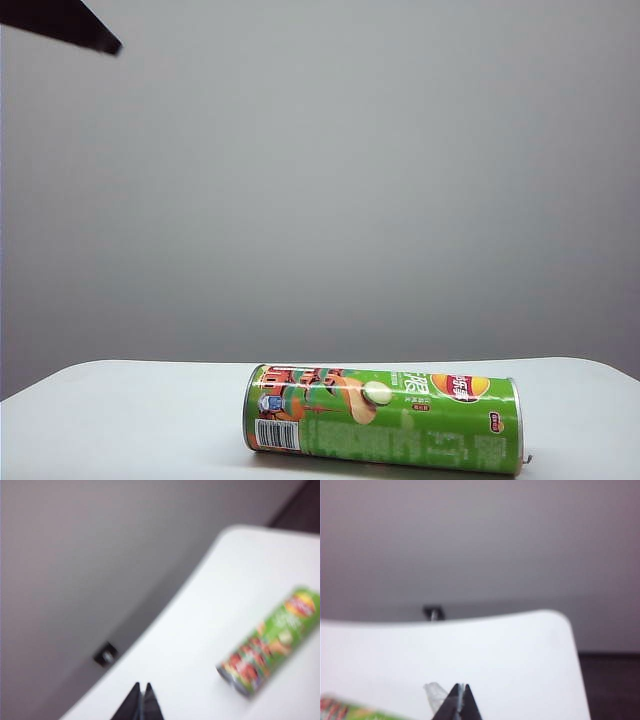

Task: Pick up the green tub of chips from the desk, pull out the transparent container with the chips inside partially, and then place the chips back on the desk.

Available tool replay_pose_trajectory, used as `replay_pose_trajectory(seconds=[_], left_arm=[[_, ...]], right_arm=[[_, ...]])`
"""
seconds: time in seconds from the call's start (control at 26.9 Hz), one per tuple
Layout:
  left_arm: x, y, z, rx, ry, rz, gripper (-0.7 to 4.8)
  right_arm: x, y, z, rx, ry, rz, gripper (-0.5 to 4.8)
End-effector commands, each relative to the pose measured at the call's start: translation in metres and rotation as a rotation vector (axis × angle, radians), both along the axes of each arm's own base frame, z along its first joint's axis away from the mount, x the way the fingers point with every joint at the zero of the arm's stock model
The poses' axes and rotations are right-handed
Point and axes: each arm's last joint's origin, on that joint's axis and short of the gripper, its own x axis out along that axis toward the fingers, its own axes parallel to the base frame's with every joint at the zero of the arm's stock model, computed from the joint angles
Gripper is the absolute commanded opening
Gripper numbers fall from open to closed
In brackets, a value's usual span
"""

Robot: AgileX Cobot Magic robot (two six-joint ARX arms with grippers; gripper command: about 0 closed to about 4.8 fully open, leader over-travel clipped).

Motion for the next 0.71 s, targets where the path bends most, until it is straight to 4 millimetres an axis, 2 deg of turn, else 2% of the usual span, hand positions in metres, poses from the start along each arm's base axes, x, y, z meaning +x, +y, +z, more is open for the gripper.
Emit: replay_pose_trajectory(seconds=[0.04, 0.3, 0.41, 0.6, 0.63, 0.71], left_arm=[[0.021, -0.007, 0.003, 0.136, 0.067, -0.075, -0.05], [0.066, -0.027, 0.016, 0.269, 0.161, -0.182, -0.04], [0.080, -0.036, 0.018, 0.315, 0.191, -0.228, 0.00], [0.104, -0.051, 0.016, 0.368, 0.339, -0.285, 0.05], [0.114, -0.058, 0.013, 0.403, 0.400, -0.302, 0.31], [0.122, -0.067, 0.010, 0.451, 0.439, -0.322, 0.70]], right_arm=[[0.016, 0.003, 0.009, -0.052, 0.083, 0.087, -0.04], [0.045, 0.011, 0.021, -0.061, 0.173, 0.284, -0.04], [0.052, 0.013, 0.018, -0.102, 0.208, 0.358, -0.04], [0.054, 0.013, 0.007, -0.186, 0.278, 0.411, -0.04], [0.056, 0.013, 0.005, -0.184, 0.290, 0.413, -0.04], [0.057, 0.013, 0.005, -0.166, 0.289, 0.416, -0.04]])
